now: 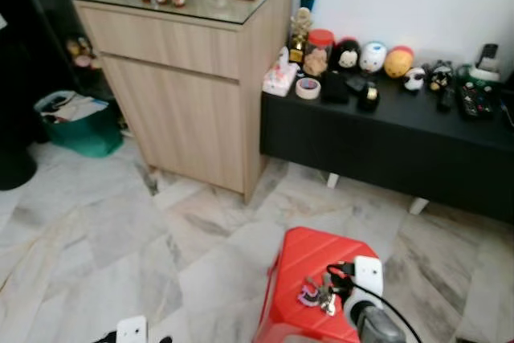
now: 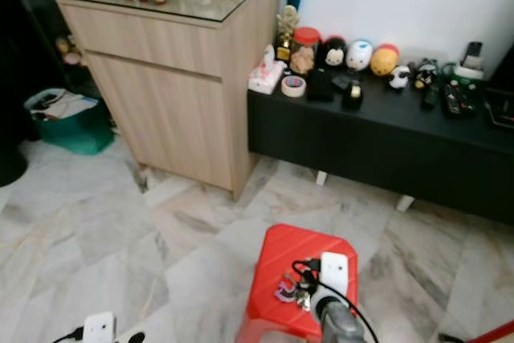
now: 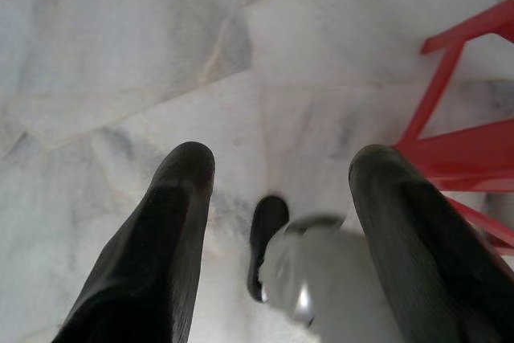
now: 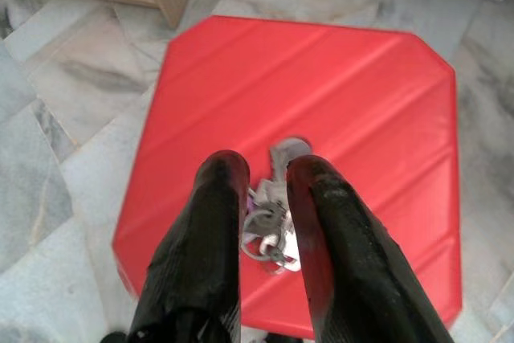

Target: Hang keys on a hook

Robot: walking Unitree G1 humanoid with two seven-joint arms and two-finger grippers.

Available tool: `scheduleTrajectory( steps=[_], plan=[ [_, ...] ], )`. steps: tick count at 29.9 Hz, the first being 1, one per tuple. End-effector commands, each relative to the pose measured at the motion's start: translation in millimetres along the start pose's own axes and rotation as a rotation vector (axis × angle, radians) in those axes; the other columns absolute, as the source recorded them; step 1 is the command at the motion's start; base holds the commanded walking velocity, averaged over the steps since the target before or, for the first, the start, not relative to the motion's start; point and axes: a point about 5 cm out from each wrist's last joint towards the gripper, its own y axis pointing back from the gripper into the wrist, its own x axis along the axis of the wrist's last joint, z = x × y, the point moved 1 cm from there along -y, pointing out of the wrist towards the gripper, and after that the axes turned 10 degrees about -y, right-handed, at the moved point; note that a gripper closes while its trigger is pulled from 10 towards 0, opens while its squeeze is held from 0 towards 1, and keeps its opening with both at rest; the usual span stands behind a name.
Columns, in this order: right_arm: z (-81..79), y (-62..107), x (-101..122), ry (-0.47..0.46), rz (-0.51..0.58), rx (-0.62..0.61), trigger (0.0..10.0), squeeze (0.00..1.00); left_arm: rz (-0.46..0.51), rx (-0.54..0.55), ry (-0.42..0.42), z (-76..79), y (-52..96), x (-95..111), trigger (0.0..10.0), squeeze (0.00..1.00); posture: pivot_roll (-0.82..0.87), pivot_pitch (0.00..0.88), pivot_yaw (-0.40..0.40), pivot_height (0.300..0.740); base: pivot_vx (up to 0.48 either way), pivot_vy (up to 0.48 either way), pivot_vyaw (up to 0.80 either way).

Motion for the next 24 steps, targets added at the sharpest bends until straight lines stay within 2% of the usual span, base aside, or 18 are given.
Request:
scheduleTrajectory(
  steps=[1, 16, 24],
  plan=[
    [-5.1, 0.9, -7.5, -0.01, -0.018, 0.011, 10.0, 0.0, -0.041, 0.016, -0.003, -7.0, 3.0, -9.7, 10.0, 0.0, 0.09, 0.07, -0.035, 0.74, 0.0, 0.255, 0.0],
    [-6.8, 1.1, -10.4, -0.008, -0.03, 0.009, 10.0, 0.0, -0.047, 0.009, -0.018, -7.6, 3.8, -11.7, 10.0, 0.0, 0.09, 0.082, -0.035, 0.74, 0.0, 0.0, 0.0],
    [-1.4, -0.4, 5.2, 0.004, 0.051, -0.021, 10.0, 0.0, -0.025, 0.011, -0.022, -6.7, 3.1, -8.3, 10.0, 0.0, 0.1, 0.088, -0.038, 0.74, 0.0, 0.0, 0.0]
  ],
)
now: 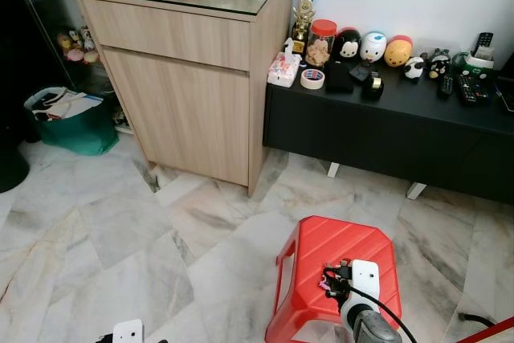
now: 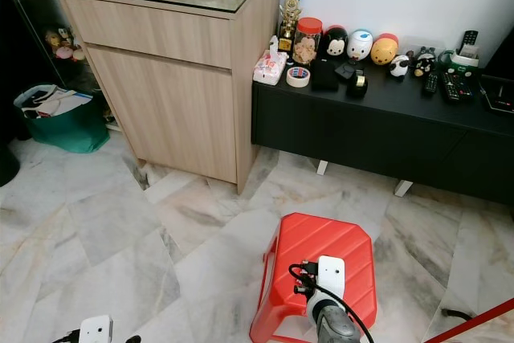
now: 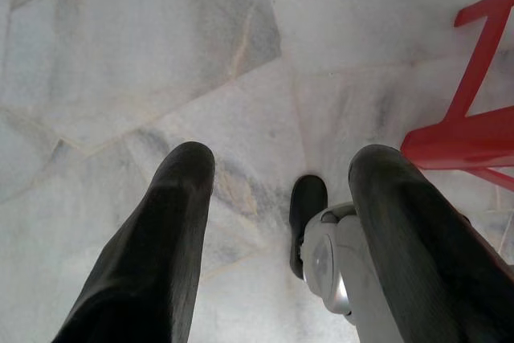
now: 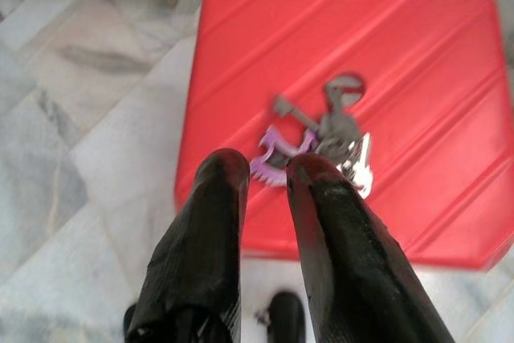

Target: Hang keys on a hook

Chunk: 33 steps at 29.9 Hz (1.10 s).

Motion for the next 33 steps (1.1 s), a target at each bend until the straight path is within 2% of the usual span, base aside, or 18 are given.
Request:
scheduleTrajectory(
  steps=[1, 4, 8, 9, 11, 17, 19, 23, 25, 27, 28, 29, 33],
  plan=[
    [4.4, -1.2, 13.7, 0.006, 0.066, -0.011, 10.0, 0.0, -0.01, -0.002, -0.002, 0.9, 1.5, -4.3, 10.0, 0.0, 0.1, 0.09, -0.041, 0.74, 0.0, 0.0, 0.0],
    [5.6, -2.2, 29.9, 0.015, 0.149, -0.009, 10.0, 0.0, 0.013, 0.007, 0.01, -1.2, 0.8, -0.3, 10.0, 0.0, 0.1, 0.09, -0.041, 0.74, 0.0, 0.0, 0.0],
    [-5.8, -3.7, 56.8, 0.075, 0.27, 0.072, 10.0, 0.0, 0.07, 0.009, 0.039, -4.1, -1.2, 10.4, 10.0, 0.0, 0.09, 0.094, -0.042, 0.74, 0.0, 0.0, 0.0],
    [-10.7, -3.5, 65.7, 0.105, 0.311, 0.103, 10.0, 0.0, 0.112, -0.002, 0.04, -3.5, -2.6, 18.5, 10.0, 0.0, 0.09, 0.093, -0.044, 0.74, 0.0, 0.0, 0.0],
    [-13.0, -3.2, 70.9, 0.132, 0.336, 0.113, 10.0, 0.0, 0.151, -0.013, 0.034, -2.9, -3.5, 25.8, 10.0, 0.0, 0.09, 0.093, -0.044, 0.74, 0.0, 0.0, 0.0],
    [-18.6, -1.8, 86.7, 0.124, 0.414, 0.124, 10.0, 0.0, 0.249, -0.014, 0.045, -3.1, -5.2, 44.8, 10.0, 0.0, 0.1, 0.097, -0.051, 0.74, 0.0, 0.0, 0.0],
    [-29.0, 0.3, 94.9, 0.105, 0.476, 0.151, 10.0, 0.0, 0.317, -0.018, 0.048, -2.6, -5.4, 58.0, 10.0, 0.0, 0.1, 0.097, -0.051, 0.74, 0.0, 0.0, 0.0],
    [-41.6, 3.4, 98.6, 0.099, 0.537, 0.176, 10.0, 0.0, 0.394, 0.001, 0.057, -3.2, -4.1, 71.3, 10.0, 0.0, 0.09, 0.097, -0.049, 0.74, 0.0, 0.0, 0.0],
    [-44.9, 5.3, 99.8, 0.112, 0.558, 0.187, 10.0, 0.0, 0.471, 0.003, 0.063, -2.8, -1.9, 84.6, 10.0, 0.0, 0.08, 0.099, -0.05, 0.74, 0.0, 0.0, 0.0],
    [-45.4, 5.5, 99.2, 0.112, 0.559, 0.188, 10.0, 0.0, 0.517, -0.003, 0.055, -1.2, 0.0, 92.5, 10.0, 0.0, 0.08, 0.099, -0.05, 0.74, 0.0, 0.0, 0.0],
    [-45.3, 5.9, 98.4, 0.11, 0.558, 0.19, 10.0, 0.0, 0.591, -0.007, 0.058, 0.4, 3.9, 104.7, 10.0, 0.0, 0.08, 0.103, -0.055, 0.74, 0.0, 0.0, 0.0],
    [-45.2, 6.1, 98.0, 0.107, 0.558, 0.192, 10.0, 0.0, 0.621, -0.004, 0.061, 0.8, 5.7, 110.1, 10.0, 0.0, 0.09, 0.102, -0.055, 0.74, 0.0, 0.0, 0.0],
    [-45.2, 8.1, 99.3, 0.102, 0.572, 0.198, 10.0, 0.0, 0.745, 0.032, 0.075, -3.9, 15.2, 133.6, 10.0, 0.0, 0.09, 0.1, -0.059, 0.74, 0.0, 0.0, 0.0]
  ],
)
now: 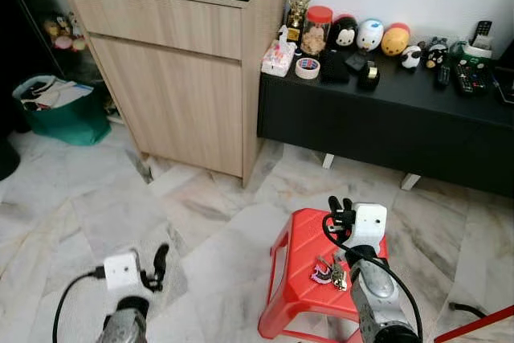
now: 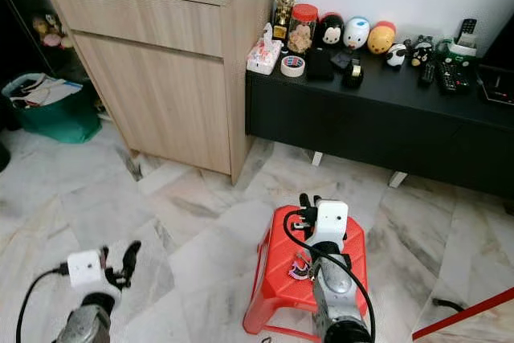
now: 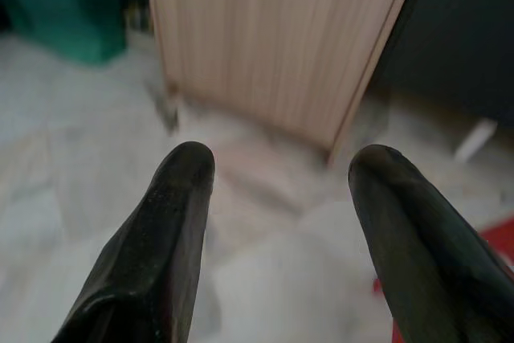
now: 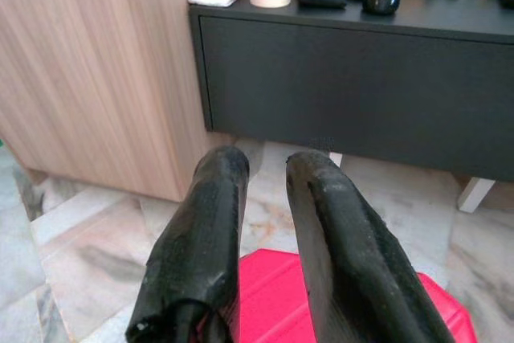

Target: Hang keys on a hook

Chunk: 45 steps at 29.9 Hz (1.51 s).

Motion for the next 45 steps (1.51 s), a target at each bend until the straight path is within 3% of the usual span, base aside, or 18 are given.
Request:
scheduleTrajectory(
  steps=[1, 5, 14, 29, 45],
  plan=[
    [1.2, 1.6, 1.4, -0.002, 0.012, -0.001, 10.0, 0.0, 0.03, 0.016, 0.005, -1.9, 2.4, 4.3, 10.0, 0.0, 0.09, 0.1, -0.059, 0.74, 0.0, 0.0, 0.0],
    [1.7, 2.4, 2.7, 0.002, 0.025, -0.01, 10.0, 0.0, 0.098, -0.002, 0.006, 1.5, 4.6, 18.5, 10.0, 0.0, 0.09, 0.102, -0.057, 0.74, 0.0, 0.0, 0.0],
    [1.7, 0.4, -0.4, -0.013, -0.008, -0.043, 10.0, 0.0, 0.08, -0.021, 0.024, 5.2, 2.7, 20.7, 10.0, 0.0, 0.09, 0.102, -0.045, 0.74, 0.0, 0.0, 0.0],
    [5.9, -2.3, -0.5, -0.021, -0.026, -0.081, 10.0, 0.0, 0.044, -0.043, 0.021, 5.6, 6.6, 16.7, 10.0, 0.0, 0.1, 0.071, -0.042, 0.66, 0.0, 0.0, 0.0],
    [-0.4, -4.5, -2.4, -0.031, -0.036, -0.071, 10.0, 0.0, 0.025, -0.06, 0.024, 8.7, 8.4, 13.7, 10.0, 0.0, 0.1, 0.046, -0.044, 0.66, 0.0, 0.0, 0.0]
  ],
)
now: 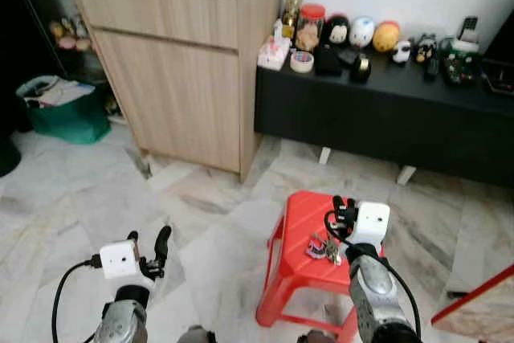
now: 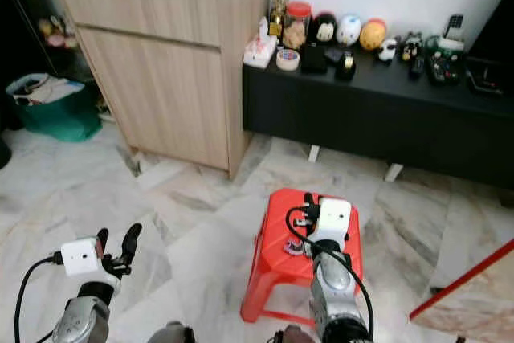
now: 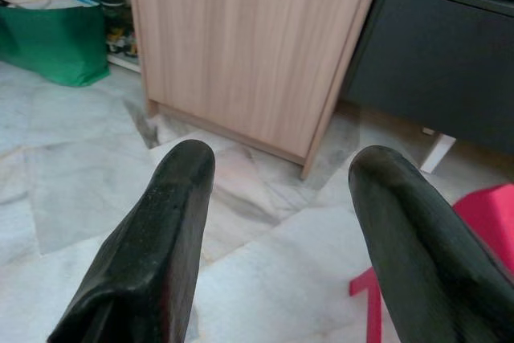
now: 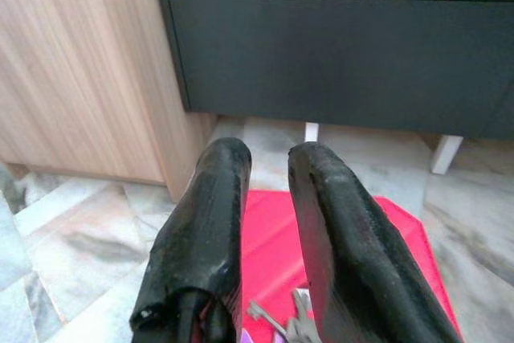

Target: Hang keys on a hook

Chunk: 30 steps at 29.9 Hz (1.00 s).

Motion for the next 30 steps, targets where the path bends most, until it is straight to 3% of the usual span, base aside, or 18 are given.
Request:
scheduleTrajectory(
  steps=[1, 10, 30],
  plan=[
    [-1.1, -0.3, -2.4, -0.002, -0.017, -0.001, 10.0, 0.0, -0.018, -0.015, 0.004, 3.7, 1.3, -2.5, 10.0, 0.0, 0.1, 0.046, -0.044, 0.66, 0.0, 0.0, 0.0],
    [-2.0, -0.2, -7.8, 0.002, -0.057, -0.005, 10.0, 0.0, -0.024, -0.018, 0.011, 6.5, 1.5, -3.5, 10.0, 0.0, 0.1, 0.035, -0.044, 0.641, 0.0, 0.0, 0.0],
    [-2.8, 0.1, -10.4, -0.004, -0.075, 0.012, 10.0, 0.0, -0.039, -0.03, 0.035, 11.8, 0.7, -3.6, 10.0, 0.0, 0.1, 0.049, -0.048, 0.641, 0.0, 0.0, 0.0]
  ],
)
